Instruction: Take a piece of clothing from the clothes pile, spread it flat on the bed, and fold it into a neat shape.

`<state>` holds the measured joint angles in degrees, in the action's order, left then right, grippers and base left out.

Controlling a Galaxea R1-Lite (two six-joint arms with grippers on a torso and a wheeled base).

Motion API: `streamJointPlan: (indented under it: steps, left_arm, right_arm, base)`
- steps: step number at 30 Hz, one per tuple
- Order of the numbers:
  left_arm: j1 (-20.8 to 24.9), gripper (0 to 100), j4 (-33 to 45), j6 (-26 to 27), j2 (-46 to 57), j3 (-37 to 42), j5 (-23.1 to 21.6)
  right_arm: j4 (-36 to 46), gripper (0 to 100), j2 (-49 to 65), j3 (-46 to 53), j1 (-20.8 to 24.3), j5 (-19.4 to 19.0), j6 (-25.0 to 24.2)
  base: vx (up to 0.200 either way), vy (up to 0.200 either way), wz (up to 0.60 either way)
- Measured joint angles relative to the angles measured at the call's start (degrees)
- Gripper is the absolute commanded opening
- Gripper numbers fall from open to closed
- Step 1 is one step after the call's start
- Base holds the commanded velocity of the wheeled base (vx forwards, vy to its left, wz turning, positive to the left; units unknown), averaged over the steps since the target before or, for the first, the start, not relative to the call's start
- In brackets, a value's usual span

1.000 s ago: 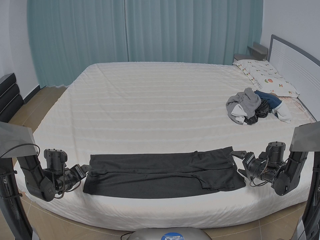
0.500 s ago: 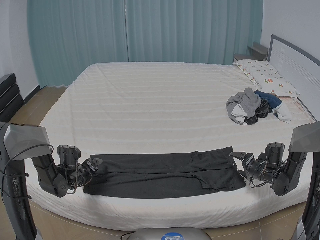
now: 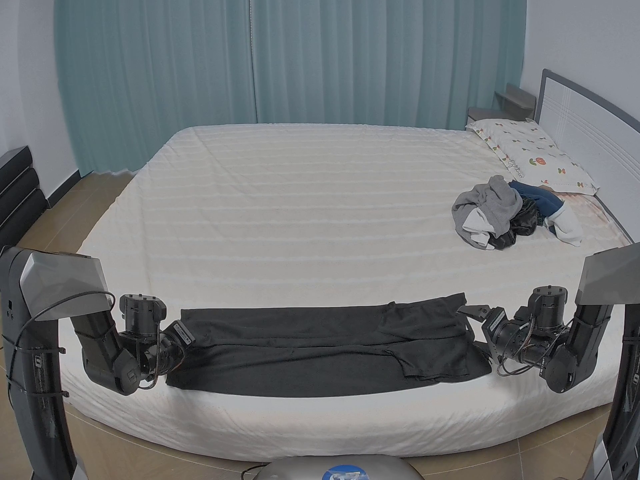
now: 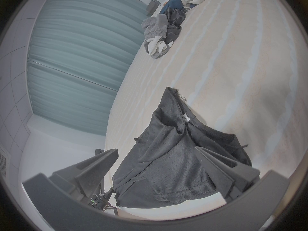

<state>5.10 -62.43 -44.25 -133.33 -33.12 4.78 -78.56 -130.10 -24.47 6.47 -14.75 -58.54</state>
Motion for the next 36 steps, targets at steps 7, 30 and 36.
streamJointPlan:
  steps: [7, 30, 36]
  left_arm:
    - [-0.26, 0, -0.39, -0.09, 0.00, 0.33, 0.55]
    - [-1.40, 0, -7.69, 0.24, -1.38, 3.06, -0.10]
    - [-1.24, 100, -7.72, 0.38, -1.57, 3.94, -0.29]
  right_arm:
    - [0.00, 100, 0.00, 0.05, 0.02, 0.00, 0.02]
    - [0.00, 100, 0.00, 0.13, 0.27, 0.00, 0.00]
    - [0.02, 100, -0.05, 0.11, 0.33, -0.02, 0.02]
  base:
    - [0.000, 0.000, 0.00]
    - [0.000, 0.000, 0.00]
    - [0.000, 0.000, 0.00]
